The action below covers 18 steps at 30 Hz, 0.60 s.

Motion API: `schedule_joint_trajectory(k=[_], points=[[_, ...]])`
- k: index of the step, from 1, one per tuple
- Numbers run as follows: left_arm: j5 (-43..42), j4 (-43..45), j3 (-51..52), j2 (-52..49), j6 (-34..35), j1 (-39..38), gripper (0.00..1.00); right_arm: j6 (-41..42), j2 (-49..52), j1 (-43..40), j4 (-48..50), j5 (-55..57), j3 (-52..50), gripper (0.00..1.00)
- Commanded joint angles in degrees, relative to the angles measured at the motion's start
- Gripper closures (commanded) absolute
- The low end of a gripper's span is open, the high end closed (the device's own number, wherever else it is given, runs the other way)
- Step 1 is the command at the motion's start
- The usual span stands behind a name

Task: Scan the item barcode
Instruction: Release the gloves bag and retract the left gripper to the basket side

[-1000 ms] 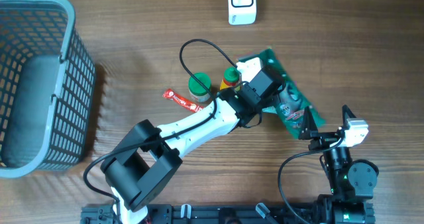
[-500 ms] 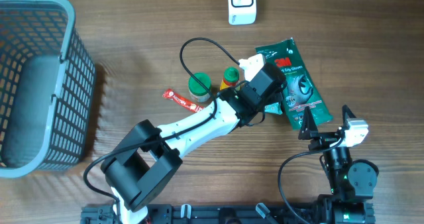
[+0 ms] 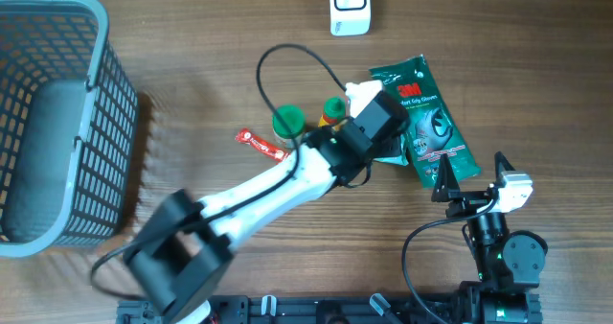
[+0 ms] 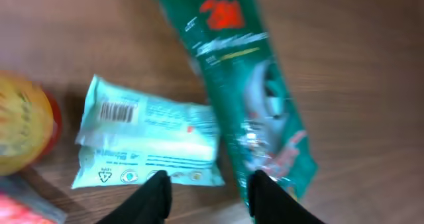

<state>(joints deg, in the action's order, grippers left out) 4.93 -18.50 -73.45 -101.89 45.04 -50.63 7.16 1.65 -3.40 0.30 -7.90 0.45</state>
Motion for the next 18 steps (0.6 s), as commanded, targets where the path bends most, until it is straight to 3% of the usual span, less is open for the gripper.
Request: schedule_joint_trajectory(k=[1,9,13,18], points=[[4.5,-2.2,-0.2,8.8,-11.0,-0.3,0.51,-1.0,0.0,0.3,0.2,-0.3,-0.1,0.0],[27.2,-1.4,-0.2,23.6,-23.5,-0.2,0.41,-1.0,0.0,0.3,0.2,-0.3,-0.1,0.0],[36.7,6.8,-0.2,28.8,-32.0,0.4,0.33,-1.0,0.0,0.3,0.2,-0.3,-0.1,0.0],[39.1,20.7,-0.2,33.0,-44.7,3.4,0.22,-1.0,0.0,0.3,0.2,-0.3,-0.1,0.0]])
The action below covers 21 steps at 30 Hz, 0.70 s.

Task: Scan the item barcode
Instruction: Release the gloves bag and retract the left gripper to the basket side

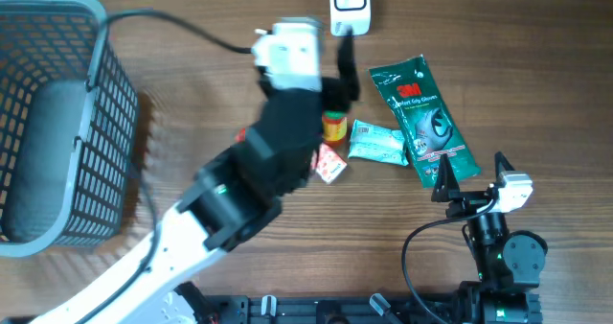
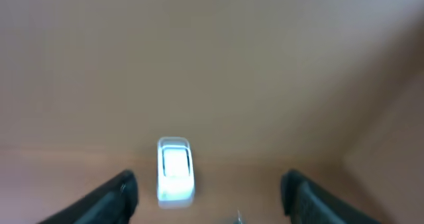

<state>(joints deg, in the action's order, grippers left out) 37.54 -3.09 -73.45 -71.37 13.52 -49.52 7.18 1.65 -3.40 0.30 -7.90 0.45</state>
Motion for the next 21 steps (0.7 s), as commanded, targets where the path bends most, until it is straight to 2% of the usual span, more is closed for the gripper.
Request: schedule_joint_trajectory(k=[1,6,10,15,19,21], points=[[6.5,8.7,-0.2,3.1,-16.3,3.2,0.2,-1.0,0.0,0.3,0.2,-0.3,-0.1,0.0],[6.5,19.5,-0.2,4.7,-29.1,6.0,0.12,-1.0,0.0,0.3,0.2,-0.3,-0.1,0.0],[6.6,21.0,-0.2,5.2,-38.4,6.7,0.06,-1.0,0.0,0.3,0.2,-0.3,-0.1,0.0],[9.1,16.7,-0.2,5.2,-44.5,6.7,0.01,-1.0,0.0,0.3,0.2,-0.3,-0.1,0.0],[9.9,6.3,-0.2,5.2,-44.9,6.7,0.0,-1.0,0.0,0.3,0.2,-0.3,-0.1,0.0],[7.4,3.6,-0.2,5.3,-44.8,6.7,0.0,-1.0,0.0,0.3,0.2,-0.3,-0.1,0.0]])
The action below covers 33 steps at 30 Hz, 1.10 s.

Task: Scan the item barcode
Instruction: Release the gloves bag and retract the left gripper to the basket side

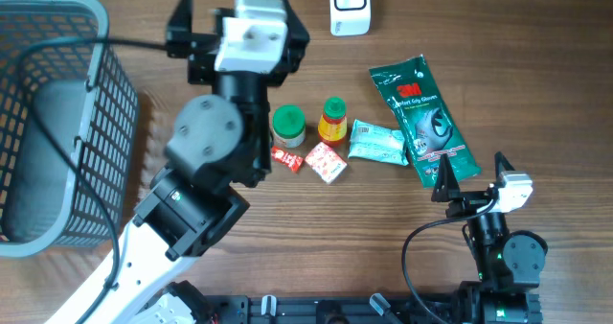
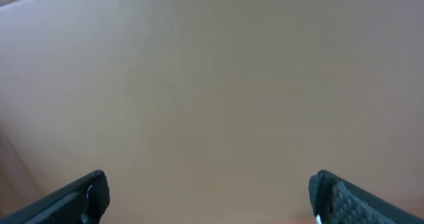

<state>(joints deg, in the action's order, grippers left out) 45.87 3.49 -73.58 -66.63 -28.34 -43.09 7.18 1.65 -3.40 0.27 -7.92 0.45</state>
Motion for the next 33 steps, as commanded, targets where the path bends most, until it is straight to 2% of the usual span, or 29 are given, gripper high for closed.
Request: schedule_joint_trajectory(k=[1,3,5,7,10,14,16,18,22,24,26,27,28,33], points=[[-1.2,-3.7,0.0,0.5,-2.9,0.2,0.0,-1.0,0.0,0.3,0.2,-0.3,-0.1,0.0],[-1.5,-5.2,0.0,0.6,-2.9,0.3,0.0,-0.1,0.0,0.3,0.4,-1.5,-0.1,0.0],[-2.6,-6.2,0.0,0.7,-2.0,0.5,0.0,5.9,0.0,0.3,0.4,-3.9,-0.1,0.0],[-4.0,-8.3,0.1,1.2,1.5,1.2,0.0,17.7,0.0,0.3,0.6,-6.8,-0.1,0.0],[-12.8,-16.0,0.2,3.6,3.5,4.0,0.0,40.4,0.0,0.3,1.3,-15.7,0.0,0.0],[-24.4,-22.8,0.2,8.5,5.4,10.2,0.0,57.5,0.0,0.3,1.7,-27.6,0.0,0.0],[-28.4,-23.9,0.2,12.3,12.0,15.4,0.0,70.1,0.0,0.3,1.4,-34.1,0.0,0.0],[-31.4,-24.2,0.3,17.0,19.1,22.0,0.0,78.7,0.0,0.3,1.4,-37.1,0.0,0.0],[-33.5,-24.1,0.2,22.8,25.8,30.5,0.0,79.9,0.0,0.3,1.4,-35.6,0.0,0.01],[-33.5,-24.1,0.2,25.0,27.9,33.6,0.0,79.4,0.0,0.3,1.3,-35.7,0.0,0.15],[-33.5,-23.9,0.2,26.6,29.0,35.6,0.0,78.3,0.1,0.3,1.1,-35.7,0.0,0.2],[-33.4,-23.7,0.2,27.0,29.0,36.0,0.0,78.1,0.3,0.3,1.0,-35.7,0.0,0.19],[-33.5,-23.5,0.2,27.4,29.0,36.5,0.0,78.3,1.0,0.3,1.0,-35.7,0.0,0.11],[-33.4,-22.9,0.2,27.4,29.0,36.7,0.0,76.2,7.4,0.3,-0.8,-35.9,1.7,0.01]])
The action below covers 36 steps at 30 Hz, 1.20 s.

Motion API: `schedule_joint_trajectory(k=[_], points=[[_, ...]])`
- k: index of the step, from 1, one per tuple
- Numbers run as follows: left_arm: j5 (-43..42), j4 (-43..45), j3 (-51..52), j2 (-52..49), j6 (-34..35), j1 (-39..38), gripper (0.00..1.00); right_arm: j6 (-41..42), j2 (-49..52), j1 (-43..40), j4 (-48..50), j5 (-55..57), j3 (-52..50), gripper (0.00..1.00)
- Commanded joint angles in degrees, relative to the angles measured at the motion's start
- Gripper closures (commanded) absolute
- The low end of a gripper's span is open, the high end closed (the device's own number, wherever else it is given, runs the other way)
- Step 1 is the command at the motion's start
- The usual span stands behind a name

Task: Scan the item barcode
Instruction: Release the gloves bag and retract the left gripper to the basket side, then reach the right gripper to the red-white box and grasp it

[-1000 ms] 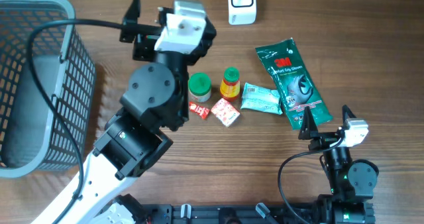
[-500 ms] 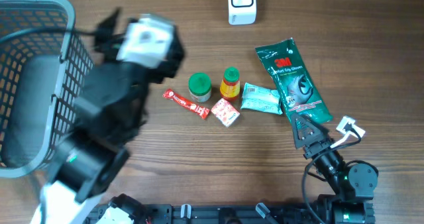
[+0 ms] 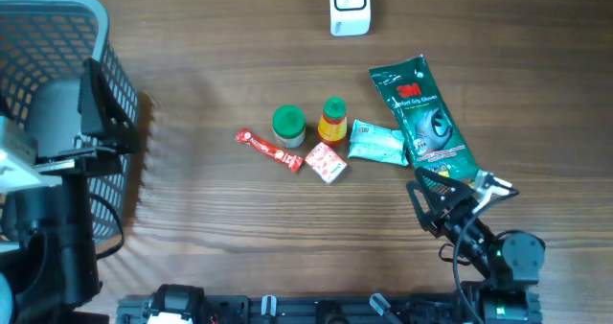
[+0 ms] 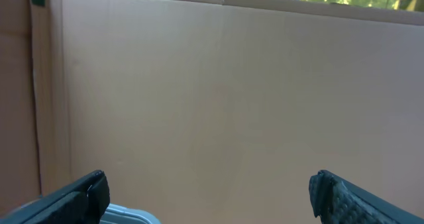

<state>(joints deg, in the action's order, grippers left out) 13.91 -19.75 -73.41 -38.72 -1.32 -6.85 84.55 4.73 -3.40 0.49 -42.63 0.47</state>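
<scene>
The white barcode scanner (image 3: 349, 6) stands at the table's far edge. The items lie mid-table: a green packet (image 3: 421, 118), a pale teal pack (image 3: 375, 142), a yellow bottle (image 3: 332, 121), a green-capped jar (image 3: 288, 125), a small red box (image 3: 327, 161) and a red sachet (image 3: 261, 145). My left gripper (image 3: 107, 113) is raised at the far left over the basket, wide open and holding nothing (image 4: 209, 191); its wrist view shows only a cardboard wall. My right gripper (image 3: 450, 192) sits just below the green packet's near end, fingers spread, nothing in them.
A grey mesh basket (image 3: 57, 36) fills the far left corner; its pale rim (image 4: 129, 214) shows low in the left wrist view. A brown cardboard wall (image 4: 212, 85) stands behind the table. The right arm's base (image 3: 508, 257) is at the near right edge.
My left arm has gone from the back middle of the table, near the scanner, to the far left over the basket, still open. The right gripper has changed pose by the green packet. Items lie unmoved.
My left gripper was first low and open over the teal pack and green packet. Then it was lifted, facing the scanner, holding nothing. Then it stood wide open at the back left of the items. Now it is over the basket, and every item stays on the table.
</scene>
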Motion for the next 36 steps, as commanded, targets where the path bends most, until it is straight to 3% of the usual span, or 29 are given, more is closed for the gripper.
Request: schedule_joint_trajectory(k=[1,5,9,15,19,22,23,25,26,29,36], points=[[-1.5,0.6,0.1,-0.5,2.0,0.4,0.0,-3.0,6.4,0.3,-1.6,-1.1,3.0,0.01],[-1.5,1.9,0.1,-0.7,2.0,0.4,0.0,-12.2,17.0,0.4,-7.4,1.4,12.4,0.01],[-1.5,3.1,0.1,-0.7,2.0,0.4,0.0,-24.0,31.2,3.1,-23.5,9.6,28.9,0.01],[-1.4,6.0,0.1,-0.7,2.0,0.4,0.0,-24.5,48.0,15.7,-33.6,21.9,42.3,0.0],[-1.4,5.8,0.1,-0.7,2.0,0.4,0.0,-19.4,58.1,24.6,-30.1,25.1,43.7,0.0],[-1.5,5.8,0.1,-0.7,2.0,0.4,0.0,-18.2,64.4,26.3,-25.7,24.8,43.7,0.0],[-1.5,5.7,0.1,-0.7,2.0,0.4,0.0,-18.1,66.4,26.3,-24.9,24.2,43.7,0.03],[-1.5,5.3,0.1,-0.7,2.0,0.4,0.0,-14.6,71.1,26.3,-23.6,22.8,43.7,0.25],[-1.5,5.1,0.1,-0.7,2.0,0.4,0.0,-13.1,72.4,26.3,-23.5,22.4,43.7,0.31],[-1.5,4.4,0.1,-0.7,2.0,0.4,0.0,-9.5,78.0,26.5,-22.0,21.4,43.7,0.33],[-1.5,4.1,0.1,-0.7,2.0,0.4,0.0,-10.3,87.8,28.4,-14.3,17.2,43.7,0.38]])
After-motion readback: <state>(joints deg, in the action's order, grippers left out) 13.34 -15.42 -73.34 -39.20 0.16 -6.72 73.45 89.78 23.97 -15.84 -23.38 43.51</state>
